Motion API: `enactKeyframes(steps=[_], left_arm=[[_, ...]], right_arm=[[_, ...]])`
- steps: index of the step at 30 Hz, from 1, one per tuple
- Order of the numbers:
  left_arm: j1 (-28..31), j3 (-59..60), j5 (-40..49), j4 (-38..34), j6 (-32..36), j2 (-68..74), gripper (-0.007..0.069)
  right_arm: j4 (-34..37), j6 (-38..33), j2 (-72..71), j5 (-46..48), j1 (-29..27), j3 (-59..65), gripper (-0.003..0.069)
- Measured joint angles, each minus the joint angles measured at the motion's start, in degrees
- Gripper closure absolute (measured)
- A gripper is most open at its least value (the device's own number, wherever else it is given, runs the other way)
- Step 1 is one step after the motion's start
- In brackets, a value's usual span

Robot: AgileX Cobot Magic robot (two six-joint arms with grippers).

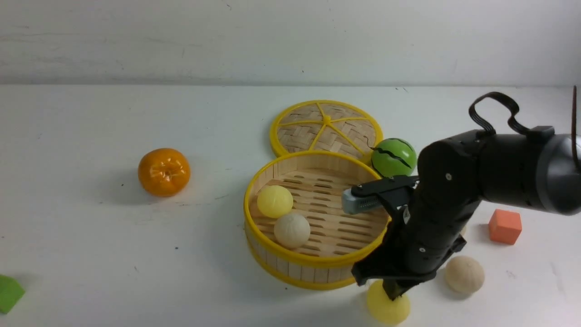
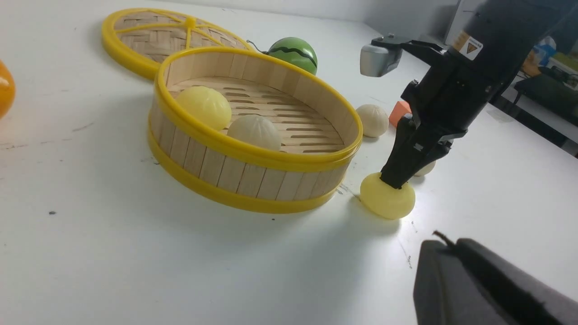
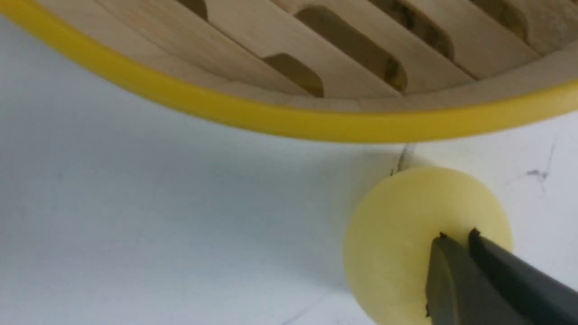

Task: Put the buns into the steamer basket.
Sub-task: Use the right arm to grab a steamed stuffed bun, then use the right arm to put the steamed stuffed bun into the steamer

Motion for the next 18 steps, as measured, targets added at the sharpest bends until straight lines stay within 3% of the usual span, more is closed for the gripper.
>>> enactKeyframes(steps=[8, 18], left_arm=[[0.0, 0.0, 0.0, 0.0, 0.0, 0.0, 0.0596], [0.0, 0.0, 0.0, 0.0, 0.0, 0.0, 0.0595]], right_arm=[[2.9, -3.4, -7.2, 1.0, 0.0, -7.0, 0.0661], [3.7, -4.2, 8.3, -2.6, 0.0, -19.9, 0.0648]])
